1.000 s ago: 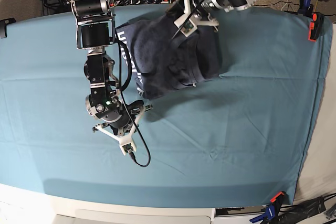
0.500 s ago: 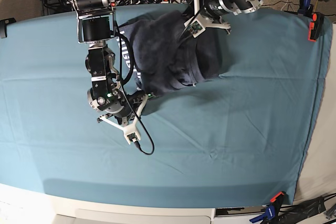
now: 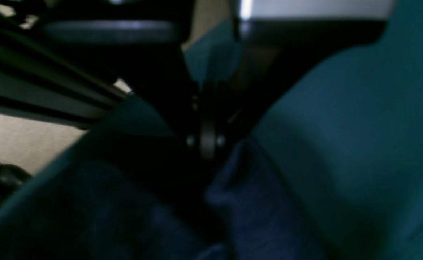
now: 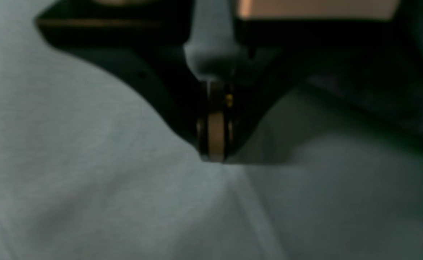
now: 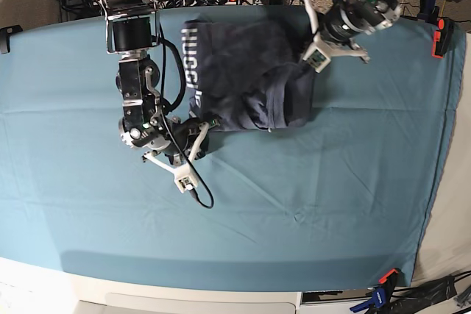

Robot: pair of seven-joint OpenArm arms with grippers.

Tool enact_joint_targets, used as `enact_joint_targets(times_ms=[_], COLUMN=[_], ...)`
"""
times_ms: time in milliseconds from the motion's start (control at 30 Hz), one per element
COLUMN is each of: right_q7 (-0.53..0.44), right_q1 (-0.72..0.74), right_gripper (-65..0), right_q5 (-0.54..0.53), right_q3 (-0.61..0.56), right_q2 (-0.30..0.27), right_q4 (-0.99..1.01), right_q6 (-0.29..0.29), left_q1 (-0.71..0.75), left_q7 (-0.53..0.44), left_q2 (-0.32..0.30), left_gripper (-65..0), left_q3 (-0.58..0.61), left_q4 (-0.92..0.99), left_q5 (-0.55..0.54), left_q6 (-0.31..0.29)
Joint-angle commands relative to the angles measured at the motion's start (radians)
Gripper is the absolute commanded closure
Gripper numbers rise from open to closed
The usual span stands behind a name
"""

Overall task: Fold the T-shirt properly
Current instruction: 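Grasp the bundle edges with both grippers from opposite sides, then lift and rotate the folded bundle with both grippers to square it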

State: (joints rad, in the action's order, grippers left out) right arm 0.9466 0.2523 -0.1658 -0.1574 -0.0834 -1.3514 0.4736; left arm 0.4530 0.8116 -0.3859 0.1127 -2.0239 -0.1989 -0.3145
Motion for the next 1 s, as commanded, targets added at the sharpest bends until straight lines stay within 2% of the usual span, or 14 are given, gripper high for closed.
enact_joint_targets(times_ms=[0, 100, 200, 400, 567, 633, 733, 967], right_q7=[0.042, 0.071, 0.094, 0.169, 0.172, 0.172, 0.172, 0.162], right_q1=[0.006, -0.014, -0.041, -0.096, -0.126, -0.124, -0.122, -0.122], right_gripper=[0.0, 0.0, 0.0, 0.0, 0.0, 0.0, 0.0, 0.0], right_q5=[-0.019, -0.080, -0.127, -0.221, -0.230, -0.230, -0.230, -0.230], right_q3=[0.001, 0.001, 0.001, 0.001, 0.001, 0.001, 0.002, 0.002], right_q2=[0.000, 0.000, 0.000, 0.000, -0.006, -0.018, -0.042, -0.098], right_q4=[-0.009, -0.009, -0.009, -0.009, -0.010, -0.010, -0.010, -0.010], right_q6=[0.021, 0.043, 0.065, 0.100, 0.114, 0.114, 0.113, 0.113], left_q1=[-0.009, -0.028, -0.045, -0.069, -0.071, -0.071, -0.052, 0.024], left_q7=[-0.012, -0.011, -0.012, -0.011, 0.018, 0.065, 0.140, 0.161], left_q2=[-0.016, -0.031, -0.030, -0.030, -0.031, -0.032, -0.051, -0.089], left_gripper=[0.0, 0.0, 0.0, 0.0, 0.0, 0.0, 0.0, 0.0], left_q3=[-0.019, -0.036, -0.039, -0.039, -0.040, -0.040, -0.039, -0.071], left_q4=[-0.015, -0.015, -0.015, -0.015, -0.015, -0.015, -0.016, -0.047], left_q5=[0.005, 0.005, 0.005, 0.005, 0.006, 0.004, -0.056, -0.076], left_q6=[0.009, 0.010, 0.034, 0.034, 0.034, 0.034, 0.029, 0.027])
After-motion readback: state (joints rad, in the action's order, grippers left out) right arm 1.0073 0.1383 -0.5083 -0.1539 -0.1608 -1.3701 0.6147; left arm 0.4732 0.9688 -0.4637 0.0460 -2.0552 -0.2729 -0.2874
